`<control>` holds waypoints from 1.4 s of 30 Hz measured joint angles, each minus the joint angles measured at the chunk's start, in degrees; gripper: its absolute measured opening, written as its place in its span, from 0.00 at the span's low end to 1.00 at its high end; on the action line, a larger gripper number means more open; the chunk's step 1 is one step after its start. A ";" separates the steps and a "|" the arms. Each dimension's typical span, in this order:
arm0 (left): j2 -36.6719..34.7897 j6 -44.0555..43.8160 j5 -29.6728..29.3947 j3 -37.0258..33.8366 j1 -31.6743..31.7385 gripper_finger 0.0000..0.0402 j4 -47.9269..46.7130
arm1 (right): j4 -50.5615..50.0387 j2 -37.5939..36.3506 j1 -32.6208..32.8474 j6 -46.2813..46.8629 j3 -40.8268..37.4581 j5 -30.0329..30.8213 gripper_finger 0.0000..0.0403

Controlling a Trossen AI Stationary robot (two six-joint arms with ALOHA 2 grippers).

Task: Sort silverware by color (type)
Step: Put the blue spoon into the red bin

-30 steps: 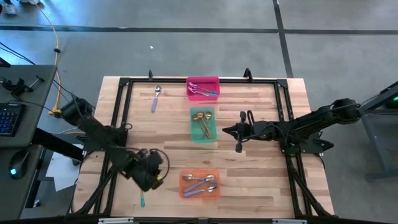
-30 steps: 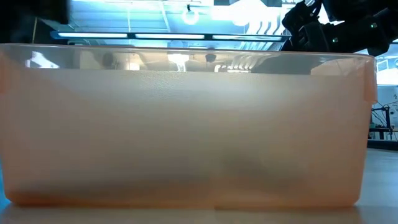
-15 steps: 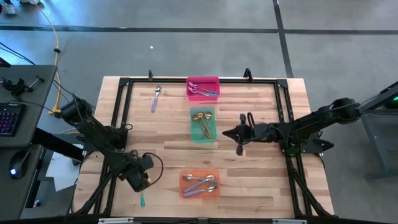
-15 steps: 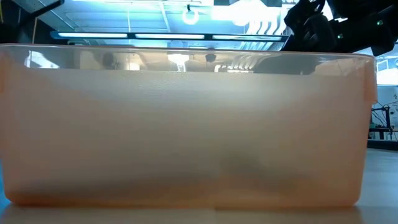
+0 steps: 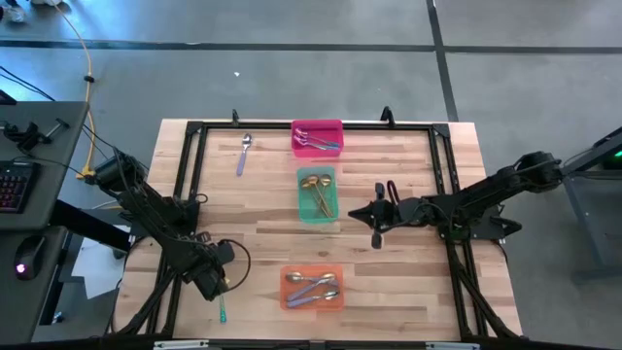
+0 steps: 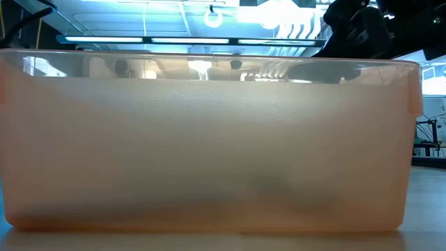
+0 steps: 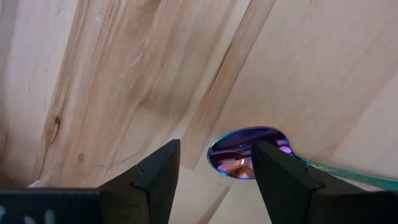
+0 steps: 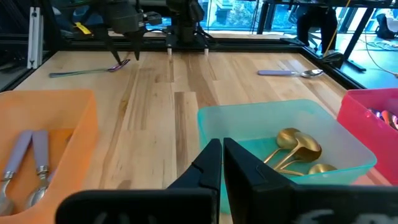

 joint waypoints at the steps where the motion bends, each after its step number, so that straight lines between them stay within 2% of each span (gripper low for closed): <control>1: 0.00 0.03 -0.01 0.00 -0.04 0.47 0.02 | 0.01 0.02 -0.02 0.00 0.00 0.00 0.00; 11: 0.00 2.57 2.33 0.00 -0.01 0.44 0.50 | 0.02 0.02 -0.02 -0.02 0.02 0.05 0.00; 25: 0.00 6.97 4.90 0.02 -0.01 0.32 4.50 | 0.04 0.02 -0.02 -0.01 0.02 0.11 0.00; 34: 0.00 9.53 4.72 0.02 -0.01 0.19 4.67 | 0.04 0.02 -0.02 -0.02 0.02 0.12 0.00; 42: 0.00 12.52 2.34 0.08 -0.01 0.03 7.07 | 0.05 0.02 -0.02 -0.02 0.02 0.14 0.00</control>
